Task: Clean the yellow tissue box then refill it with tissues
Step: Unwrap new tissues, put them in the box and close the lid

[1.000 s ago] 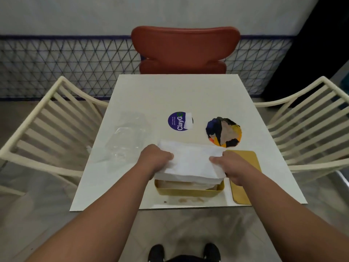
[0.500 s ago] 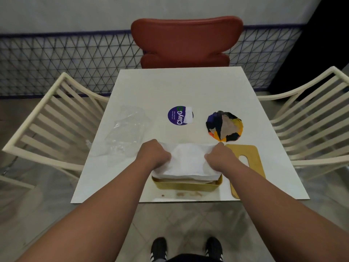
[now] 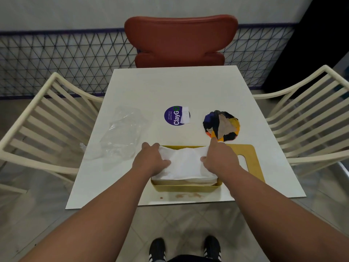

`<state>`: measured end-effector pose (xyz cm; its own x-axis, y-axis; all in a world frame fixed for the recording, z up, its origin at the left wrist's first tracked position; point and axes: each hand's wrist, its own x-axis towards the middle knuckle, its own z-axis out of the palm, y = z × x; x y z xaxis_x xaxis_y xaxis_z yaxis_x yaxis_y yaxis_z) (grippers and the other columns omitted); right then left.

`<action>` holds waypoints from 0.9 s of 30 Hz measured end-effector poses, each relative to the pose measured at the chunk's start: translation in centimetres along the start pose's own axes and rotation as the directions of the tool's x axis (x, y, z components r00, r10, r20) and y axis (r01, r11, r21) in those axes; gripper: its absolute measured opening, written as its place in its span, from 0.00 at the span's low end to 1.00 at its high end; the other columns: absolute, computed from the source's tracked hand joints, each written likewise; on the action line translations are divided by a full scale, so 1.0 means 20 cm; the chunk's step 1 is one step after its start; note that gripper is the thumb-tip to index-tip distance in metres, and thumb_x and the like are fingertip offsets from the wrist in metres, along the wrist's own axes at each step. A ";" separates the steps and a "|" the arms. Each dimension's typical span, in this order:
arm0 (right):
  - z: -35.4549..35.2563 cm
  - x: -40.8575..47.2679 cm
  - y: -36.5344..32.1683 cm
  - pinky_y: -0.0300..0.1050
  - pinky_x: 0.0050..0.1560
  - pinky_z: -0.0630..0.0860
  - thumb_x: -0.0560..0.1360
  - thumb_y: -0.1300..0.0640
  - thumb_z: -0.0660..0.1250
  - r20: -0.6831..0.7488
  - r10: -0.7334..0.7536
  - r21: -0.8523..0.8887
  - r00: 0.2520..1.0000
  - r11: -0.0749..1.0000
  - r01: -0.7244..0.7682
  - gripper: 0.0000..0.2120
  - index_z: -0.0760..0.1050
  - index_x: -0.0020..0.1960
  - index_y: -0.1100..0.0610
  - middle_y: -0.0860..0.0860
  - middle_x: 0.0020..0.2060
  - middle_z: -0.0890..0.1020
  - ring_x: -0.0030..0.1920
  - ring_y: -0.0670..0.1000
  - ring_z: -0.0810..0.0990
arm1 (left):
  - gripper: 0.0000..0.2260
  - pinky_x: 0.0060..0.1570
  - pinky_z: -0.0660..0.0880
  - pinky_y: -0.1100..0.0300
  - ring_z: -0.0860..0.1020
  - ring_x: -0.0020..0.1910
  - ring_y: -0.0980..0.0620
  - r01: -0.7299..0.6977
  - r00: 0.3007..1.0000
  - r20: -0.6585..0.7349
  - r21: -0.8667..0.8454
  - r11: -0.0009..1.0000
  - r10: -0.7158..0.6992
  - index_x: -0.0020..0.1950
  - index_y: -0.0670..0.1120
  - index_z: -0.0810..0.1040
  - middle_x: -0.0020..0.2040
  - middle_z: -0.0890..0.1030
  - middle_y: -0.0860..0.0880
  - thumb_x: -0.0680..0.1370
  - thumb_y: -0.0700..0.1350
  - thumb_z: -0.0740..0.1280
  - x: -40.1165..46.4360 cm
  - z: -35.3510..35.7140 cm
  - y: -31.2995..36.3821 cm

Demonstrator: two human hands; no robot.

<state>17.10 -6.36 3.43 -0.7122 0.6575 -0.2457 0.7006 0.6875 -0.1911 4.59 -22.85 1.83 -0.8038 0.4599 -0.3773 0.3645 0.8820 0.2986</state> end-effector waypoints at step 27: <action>0.01 -0.06 0.01 0.46 0.64 0.68 0.72 0.37 0.67 0.291 -0.340 -0.010 0.894 0.934 0.358 0.29 0.67 0.69 0.44 0.50 0.69 0.68 0.67 0.53 0.68 | 0.04 0.49 0.71 0.62 0.74 0.52 0.56 -0.491 0.857 0.212 0.061 0.869 0.469 0.43 0.56 0.77 0.50 0.75 0.59 0.73 0.46 0.67 -0.03 -0.09 -0.08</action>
<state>18.10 -6.97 3.49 -0.8626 0.2646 -0.4313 0.3985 0.8805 -0.2568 3.69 -24.64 3.14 -0.4183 0.8300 -0.3690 0.7400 0.5470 0.3914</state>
